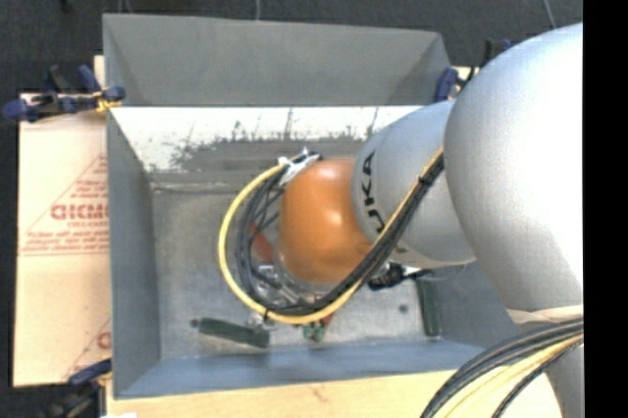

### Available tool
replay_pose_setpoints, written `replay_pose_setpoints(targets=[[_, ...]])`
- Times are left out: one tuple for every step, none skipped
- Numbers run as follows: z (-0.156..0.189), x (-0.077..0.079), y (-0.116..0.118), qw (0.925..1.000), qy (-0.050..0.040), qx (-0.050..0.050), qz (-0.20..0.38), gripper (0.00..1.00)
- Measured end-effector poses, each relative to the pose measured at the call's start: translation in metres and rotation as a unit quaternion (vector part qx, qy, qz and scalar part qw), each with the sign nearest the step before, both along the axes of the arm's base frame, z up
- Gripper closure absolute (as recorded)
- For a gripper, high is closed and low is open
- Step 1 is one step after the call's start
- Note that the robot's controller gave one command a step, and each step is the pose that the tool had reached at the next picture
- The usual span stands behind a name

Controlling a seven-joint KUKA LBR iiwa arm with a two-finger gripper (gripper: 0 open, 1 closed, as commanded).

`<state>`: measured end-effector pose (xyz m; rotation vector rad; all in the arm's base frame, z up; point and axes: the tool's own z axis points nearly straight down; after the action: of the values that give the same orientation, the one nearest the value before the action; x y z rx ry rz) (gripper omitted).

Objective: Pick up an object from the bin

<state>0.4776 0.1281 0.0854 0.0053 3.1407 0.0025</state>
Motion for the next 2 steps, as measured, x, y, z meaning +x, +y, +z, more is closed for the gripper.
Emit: replay_pose_setpoints(targets=[[0.057,0.000,-0.007,0.9995,0.0028,-0.001,-0.031,1.00],[0.045,0.005,-0.137,0.9998,0.0004,-0.003,0.019,0.00]])
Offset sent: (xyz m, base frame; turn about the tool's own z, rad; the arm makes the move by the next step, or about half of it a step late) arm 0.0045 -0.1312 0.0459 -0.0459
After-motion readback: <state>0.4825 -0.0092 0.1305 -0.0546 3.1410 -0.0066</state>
